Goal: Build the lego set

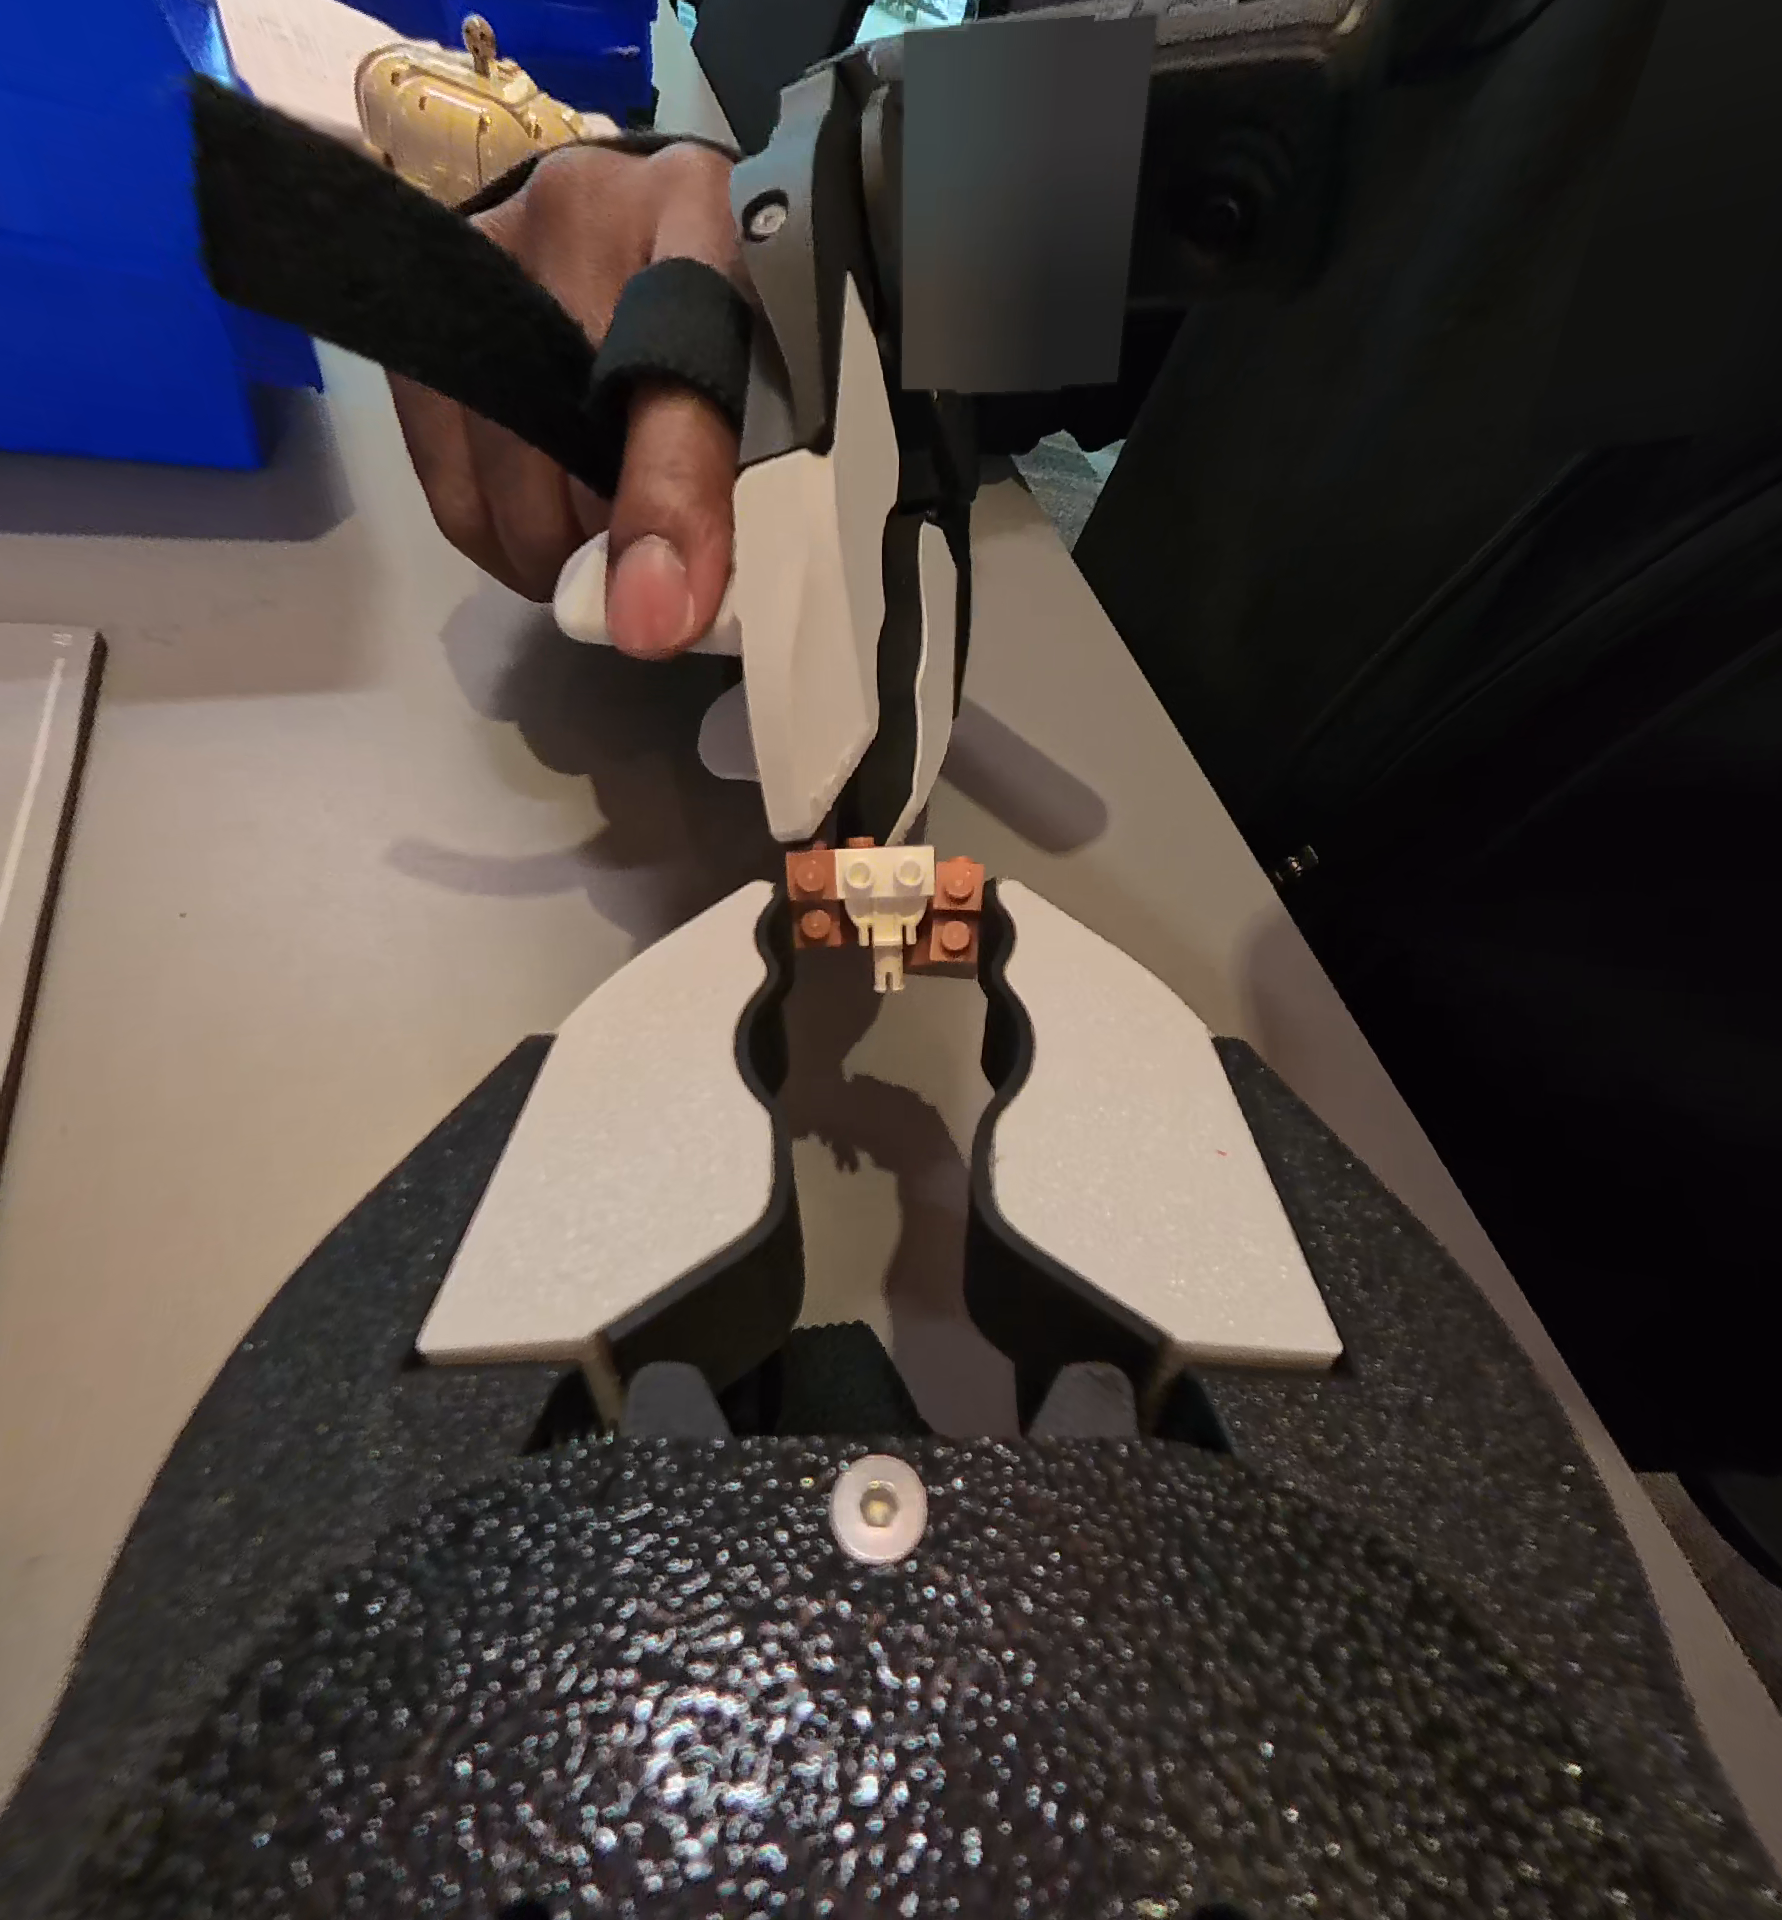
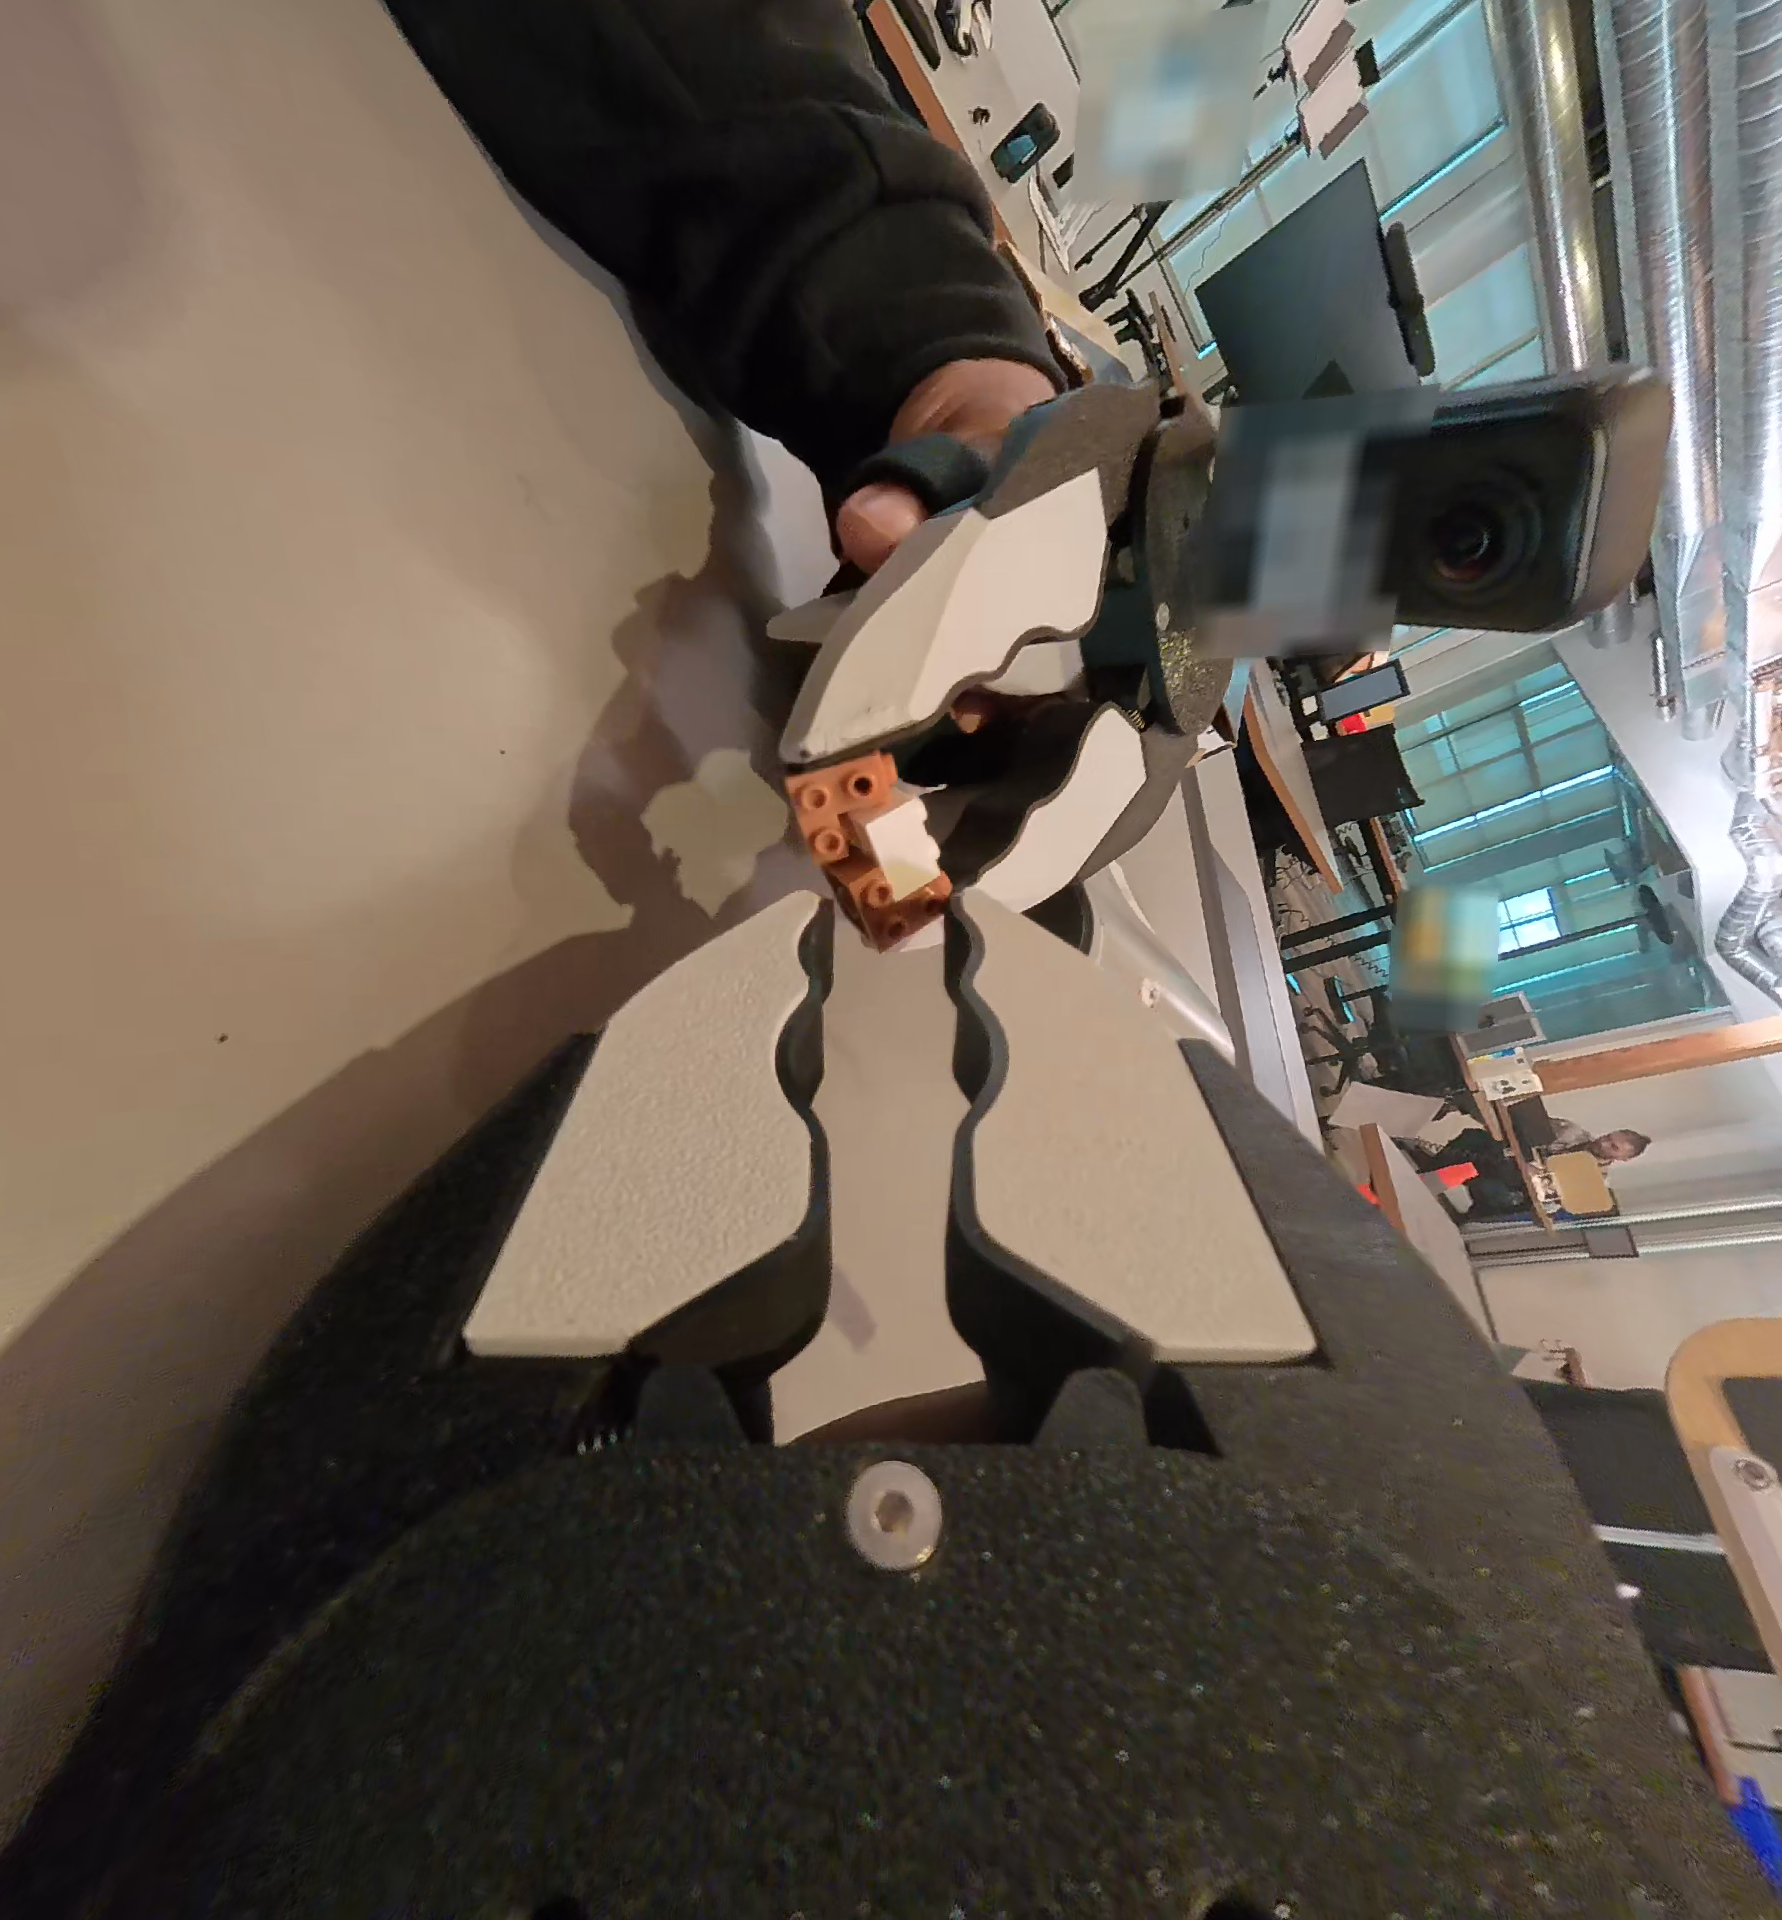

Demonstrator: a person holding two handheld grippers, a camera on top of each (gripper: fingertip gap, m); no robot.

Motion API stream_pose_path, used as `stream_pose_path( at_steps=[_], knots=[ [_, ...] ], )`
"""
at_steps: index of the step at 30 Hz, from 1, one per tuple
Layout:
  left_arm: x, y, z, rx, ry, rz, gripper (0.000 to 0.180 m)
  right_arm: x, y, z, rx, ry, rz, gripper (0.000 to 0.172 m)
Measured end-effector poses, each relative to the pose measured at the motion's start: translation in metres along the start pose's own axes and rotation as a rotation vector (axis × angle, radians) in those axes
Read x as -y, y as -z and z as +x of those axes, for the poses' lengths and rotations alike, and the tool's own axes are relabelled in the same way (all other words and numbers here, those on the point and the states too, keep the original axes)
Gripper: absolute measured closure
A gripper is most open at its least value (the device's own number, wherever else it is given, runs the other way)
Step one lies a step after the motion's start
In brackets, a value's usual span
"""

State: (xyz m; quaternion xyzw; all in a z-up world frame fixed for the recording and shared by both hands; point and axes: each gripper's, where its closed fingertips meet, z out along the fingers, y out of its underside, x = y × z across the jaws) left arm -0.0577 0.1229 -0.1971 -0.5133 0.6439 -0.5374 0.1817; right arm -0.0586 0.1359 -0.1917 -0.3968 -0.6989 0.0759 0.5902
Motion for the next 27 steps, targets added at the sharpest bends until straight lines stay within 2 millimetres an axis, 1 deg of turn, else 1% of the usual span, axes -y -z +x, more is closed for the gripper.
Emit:
stream_pose_path(
  at_steps=[4,7,10,13,16,21,27],
  knots=[
    [0.001,0.001,0.004,-0.032,0.018,0.014,0.147,0.004,0.003,-0.003,0.030,0.034,0.020,0.149],
    [-0.003,-0.002,0.008,-0.058,0.022,-0.018,0.147,0.010,0.004,-0.005,0.070,0.037,0.040,0.147],
    [-0.009,-0.006,0.012,-0.071,0.018,-0.062,0.147,0.013,0.004,-0.012,0.127,0.055,0.040,0.147],
    [-0.010,-0.008,0.014,-0.084,0.018,-0.073,0.147,0.013,0.002,-0.019,0.164,0.071,0.027,0.149],
    [-0.011,-0.010,0.014,-0.083,0.020,-0.087,0.147,0.012,0.000,-0.019,0.148,0.084,0.013,0.154],
    [-0.008,-0.007,0.010,-0.061,0.033,-0.055,0.146,0.010,-0.002,-0.014,0.092,0.083,-0.009,0.155],
    [-0.007,-0.007,0.010,-0.063,0.034,-0.048,0.146,0.010,-0.004,-0.014,0.067,0.101,-0.014,0.155]
  ],
)
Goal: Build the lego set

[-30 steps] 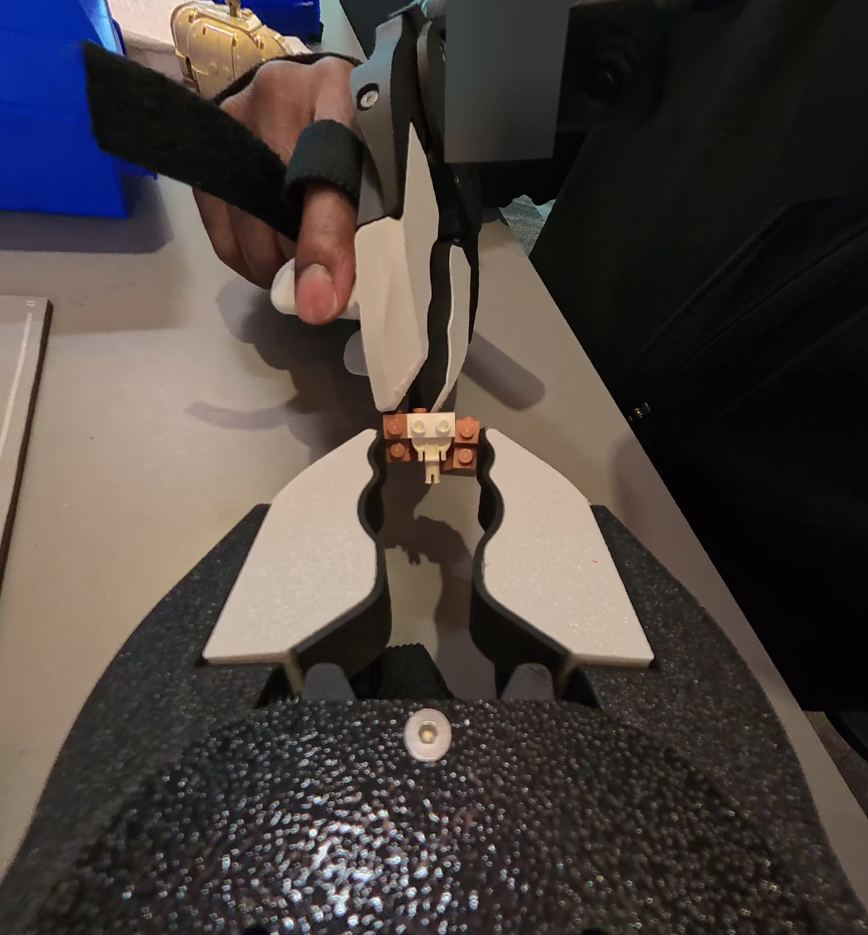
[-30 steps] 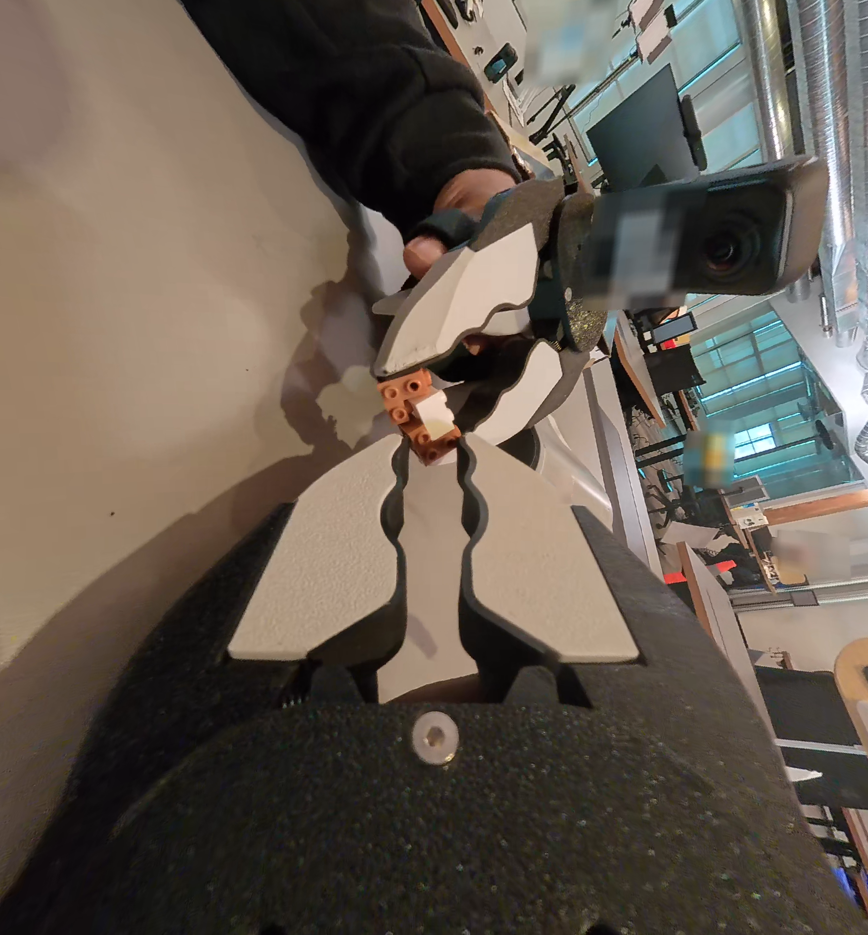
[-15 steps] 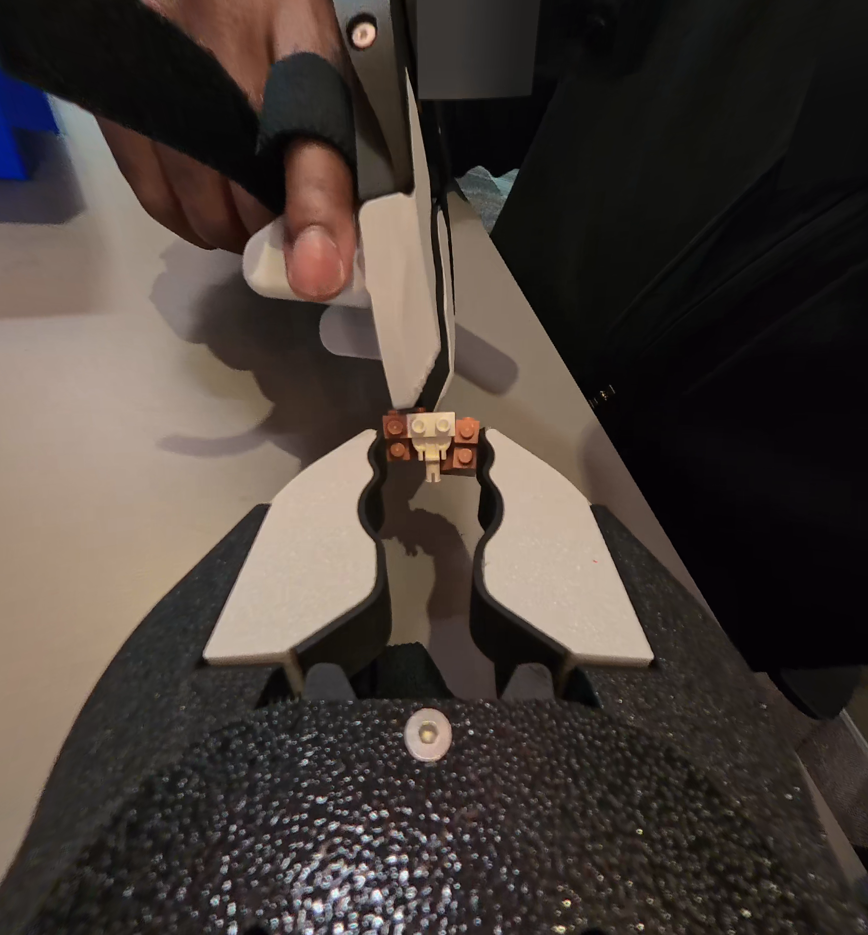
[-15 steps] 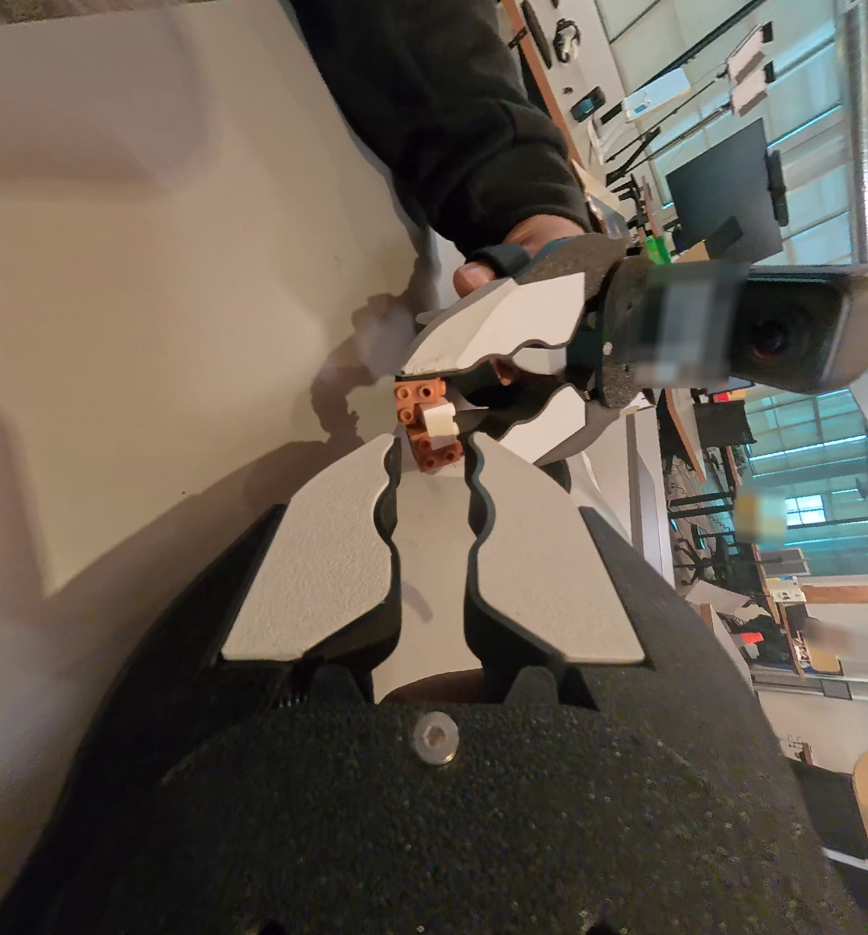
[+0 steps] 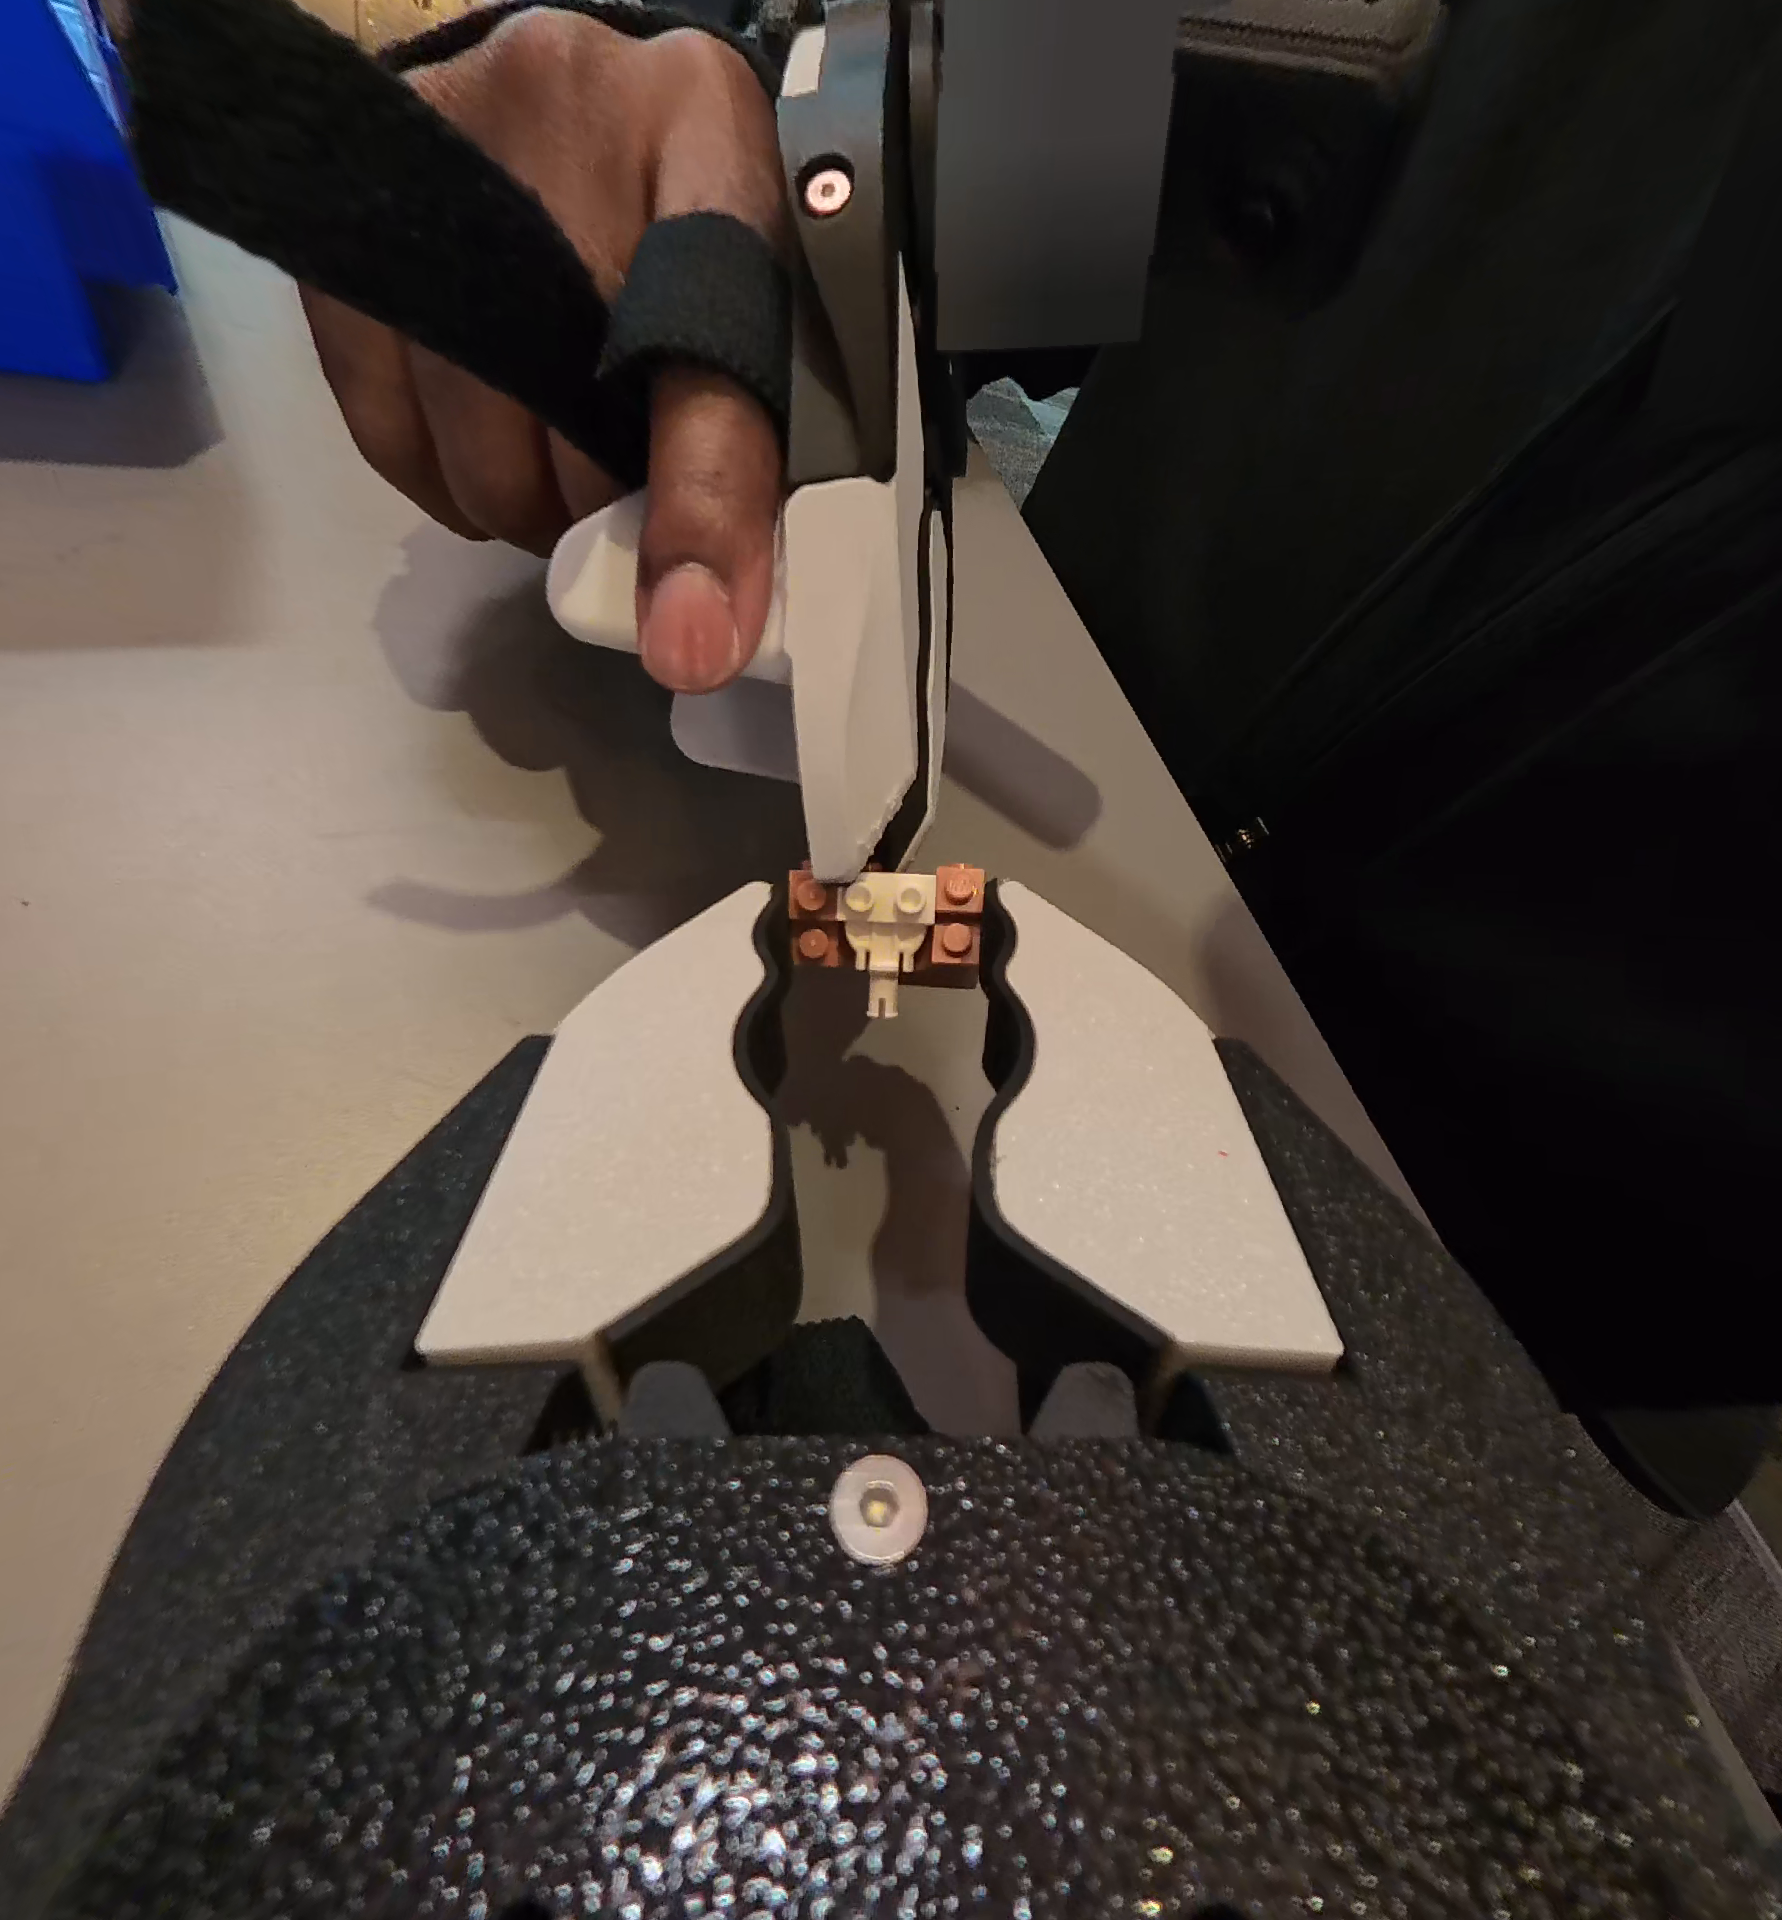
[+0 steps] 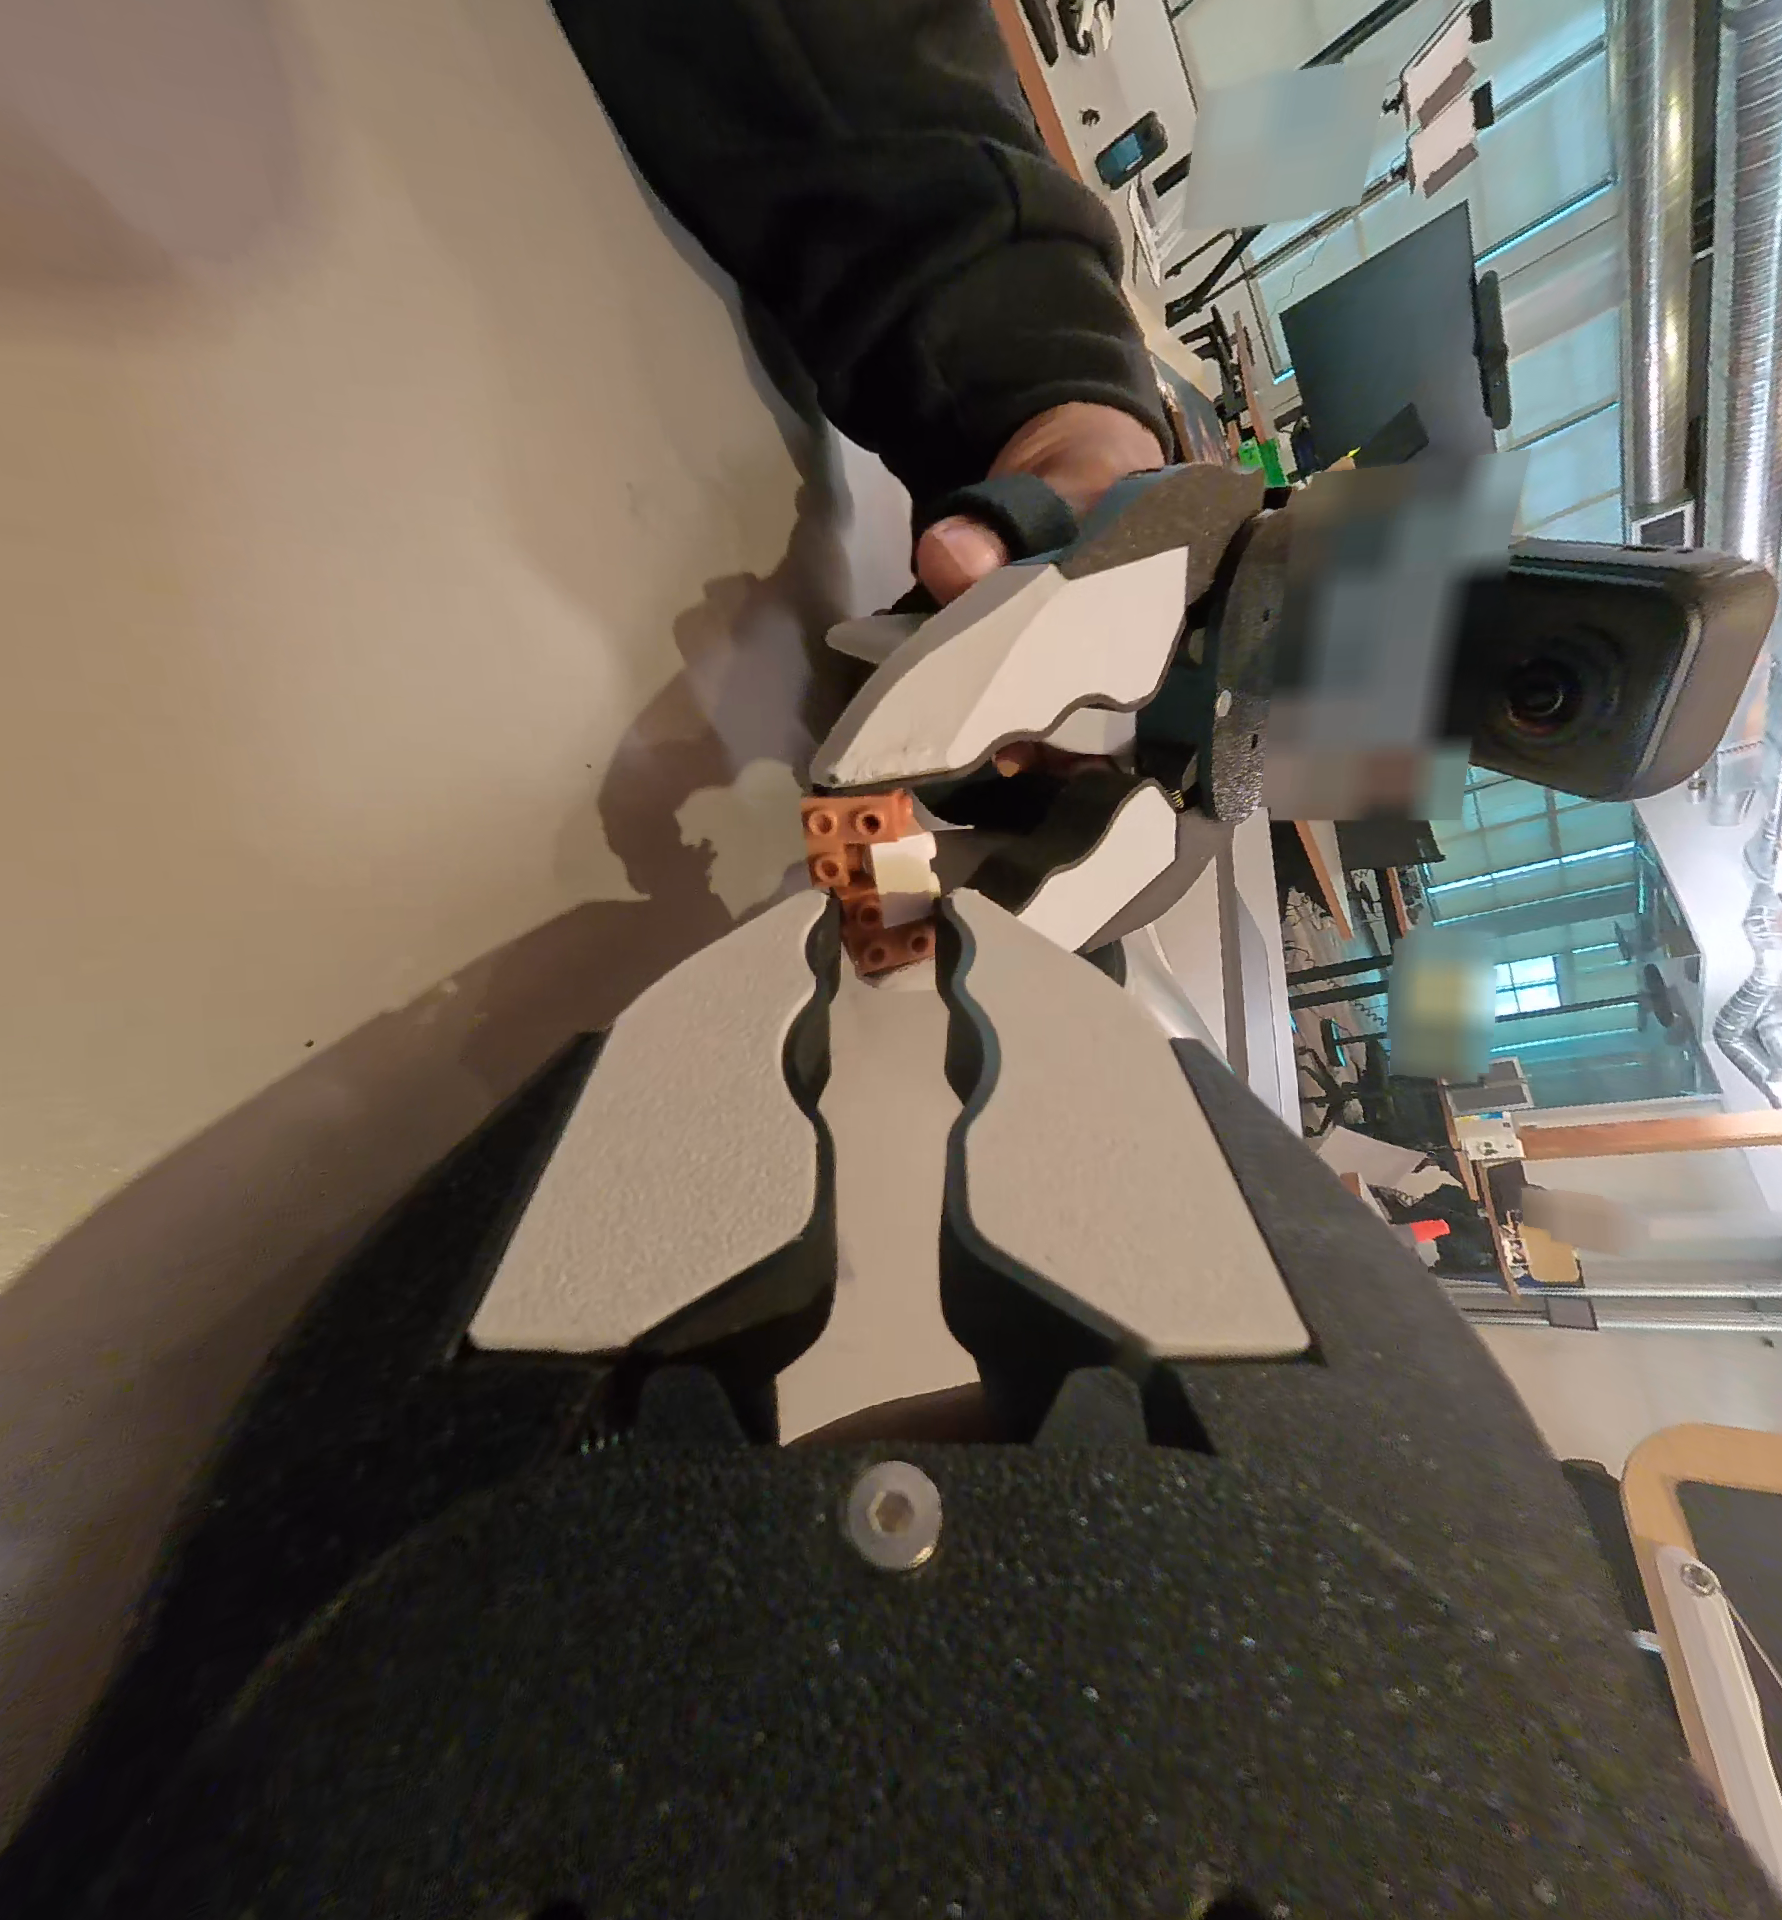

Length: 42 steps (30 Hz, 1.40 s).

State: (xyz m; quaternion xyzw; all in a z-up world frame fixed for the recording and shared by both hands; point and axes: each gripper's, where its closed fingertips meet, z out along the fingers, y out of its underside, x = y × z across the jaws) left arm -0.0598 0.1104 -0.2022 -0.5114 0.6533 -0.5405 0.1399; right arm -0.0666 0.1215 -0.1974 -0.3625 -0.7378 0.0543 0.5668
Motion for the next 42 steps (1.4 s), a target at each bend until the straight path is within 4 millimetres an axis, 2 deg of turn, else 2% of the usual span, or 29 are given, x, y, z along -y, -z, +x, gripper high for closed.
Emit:
stream_pose_path(
  at_steps=[9,13,17,23,26,42],
  knots=[
    [0.009,0.006,0.001,-0.009,-0.010,0.066,0.146,0.002,0.001,0.009,-0.066,0.010,0.002,0.154],
    [0.016,0.010,0.001,-0.019,0.004,0.124,0.147,0.003,0.002,0.010,-0.074,0.017,0.002,0.139],
    [0.017,0.011,-0.001,-0.020,0.020,0.136,0.147,0.006,0.002,0.013,-0.080,0.013,0.007,0.133],
    [0.015,0.007,0.000,-0.028,0.034,0.109,0.147,0.010,0.000,0.014,-0.086,0.009,0.010,0.140],
    [0.016,0.008,-0.001,-0.026,0.042,0.122,0.147,0.011,0.000,0.014,-0.084,0.006,0.009,0.150],
    [0.012,0.004,0.000,-0.031,0.048,0.088,0.146,0.011,0.000,0.009,-0.039,-0.048,0.027,0.152]
  ],
)
